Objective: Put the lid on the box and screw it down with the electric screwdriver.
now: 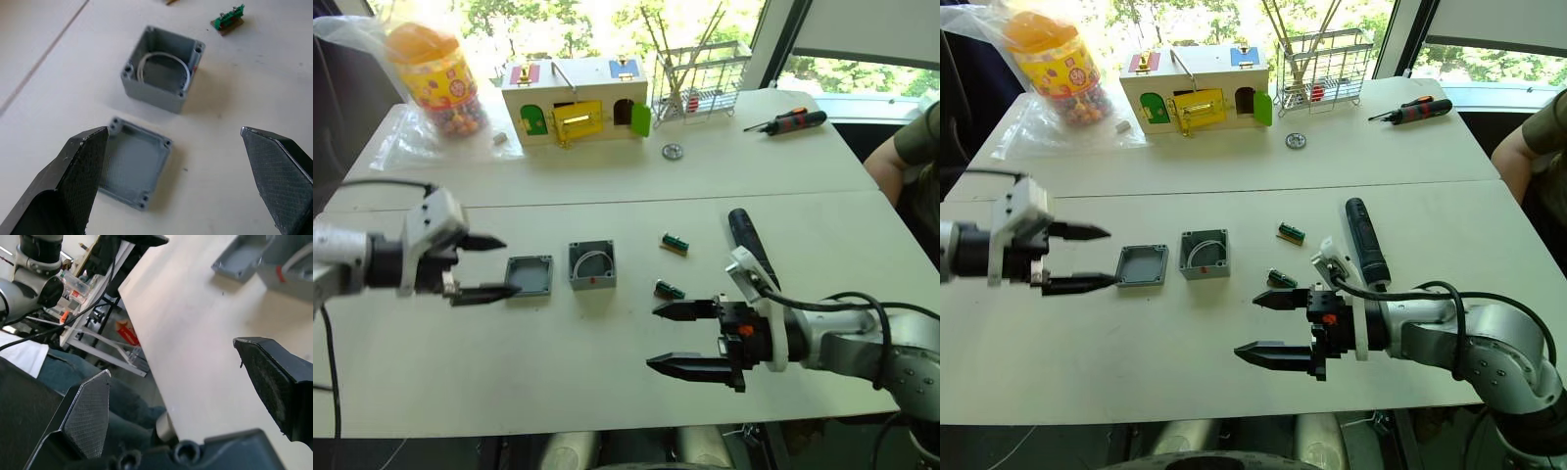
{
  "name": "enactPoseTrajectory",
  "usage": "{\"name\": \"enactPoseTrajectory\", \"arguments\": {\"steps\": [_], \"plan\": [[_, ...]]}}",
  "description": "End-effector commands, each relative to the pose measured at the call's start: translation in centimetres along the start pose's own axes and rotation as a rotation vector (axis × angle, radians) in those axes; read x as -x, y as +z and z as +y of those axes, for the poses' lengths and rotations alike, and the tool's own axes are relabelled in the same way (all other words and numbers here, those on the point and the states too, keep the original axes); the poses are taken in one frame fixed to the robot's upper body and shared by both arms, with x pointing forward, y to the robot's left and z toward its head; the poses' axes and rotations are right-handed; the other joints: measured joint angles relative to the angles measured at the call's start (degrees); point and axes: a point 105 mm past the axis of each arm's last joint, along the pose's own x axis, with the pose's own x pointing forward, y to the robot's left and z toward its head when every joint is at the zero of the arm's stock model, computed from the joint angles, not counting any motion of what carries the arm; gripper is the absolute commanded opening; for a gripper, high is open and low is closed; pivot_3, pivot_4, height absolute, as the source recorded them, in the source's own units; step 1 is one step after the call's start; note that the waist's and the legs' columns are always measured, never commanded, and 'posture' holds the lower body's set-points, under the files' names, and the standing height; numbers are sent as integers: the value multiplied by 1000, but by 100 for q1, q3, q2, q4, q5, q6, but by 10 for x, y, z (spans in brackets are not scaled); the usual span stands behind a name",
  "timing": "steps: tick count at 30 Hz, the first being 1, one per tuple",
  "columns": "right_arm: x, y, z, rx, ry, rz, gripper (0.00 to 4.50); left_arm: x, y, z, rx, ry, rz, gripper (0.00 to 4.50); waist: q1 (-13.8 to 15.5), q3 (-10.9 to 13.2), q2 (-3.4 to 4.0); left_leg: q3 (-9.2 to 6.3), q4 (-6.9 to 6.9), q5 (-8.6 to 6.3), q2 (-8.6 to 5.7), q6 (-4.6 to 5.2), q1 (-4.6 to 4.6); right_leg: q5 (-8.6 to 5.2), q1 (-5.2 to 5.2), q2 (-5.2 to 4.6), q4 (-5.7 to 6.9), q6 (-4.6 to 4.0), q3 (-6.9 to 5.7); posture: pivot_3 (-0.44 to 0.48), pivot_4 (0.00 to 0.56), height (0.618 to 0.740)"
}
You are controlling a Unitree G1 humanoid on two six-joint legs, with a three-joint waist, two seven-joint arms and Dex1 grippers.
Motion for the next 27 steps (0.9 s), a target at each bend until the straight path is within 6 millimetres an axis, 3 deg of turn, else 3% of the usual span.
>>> {"name": "enactPoseTrajectory", "arguments": {"steps": [1,4,8,11,23,26,27], "plan": [[-5,7,-8,90,-63,10,4500,-28,5,4,-86,-100,74,4447,-18,2,-3,0,0,1,2,-1,0,1,0,1,1,1,0,0,150,740],[-9,4,-19,138,-144,39,4500,-64,14,-5,-147,-242,119,4447,-26,5,-9,0,4,2,4,-1,-4,1,-4,12,14,3,1,0,150,740],[-14,-5,-18,148,-174,45,4500,-91,1,-14,-214,-344,190,4447,-140,6,-12,0,8,4,4,-1,-5,3,-7,21,21,9,2,0,150,740],[-17,-11,-12,140,-177,36,4500,-99,-3,-22,-239,-419,203,4447,-220,7,-13,1,5,6,12,-3,-6,2,-16,22,25,12,5,0,150,740],[-22,-8,-15,122,-249,-34,4500,-113,-13,-18,-291,-431,246,4447,-264,6,-13,-5,13,9,8,-7,-6,2,-16,27,37,16,2,0,150,740],[-21,-7,-17,123,-264,-39,4500,-115,-14,-17,-300,-435,245,3753,-264,6,-13,-5,17,9,7,-7,-6,3,-14,27,38,18,2,0,150,740],[-21,-7,-17,124,-267,-39,4500,-115,-14,-18,-307,-440,242,3303,-266,6,-13,-5,17,9,8,-7,-6,3,-14,28,38,18,2,0,150,740]]}}
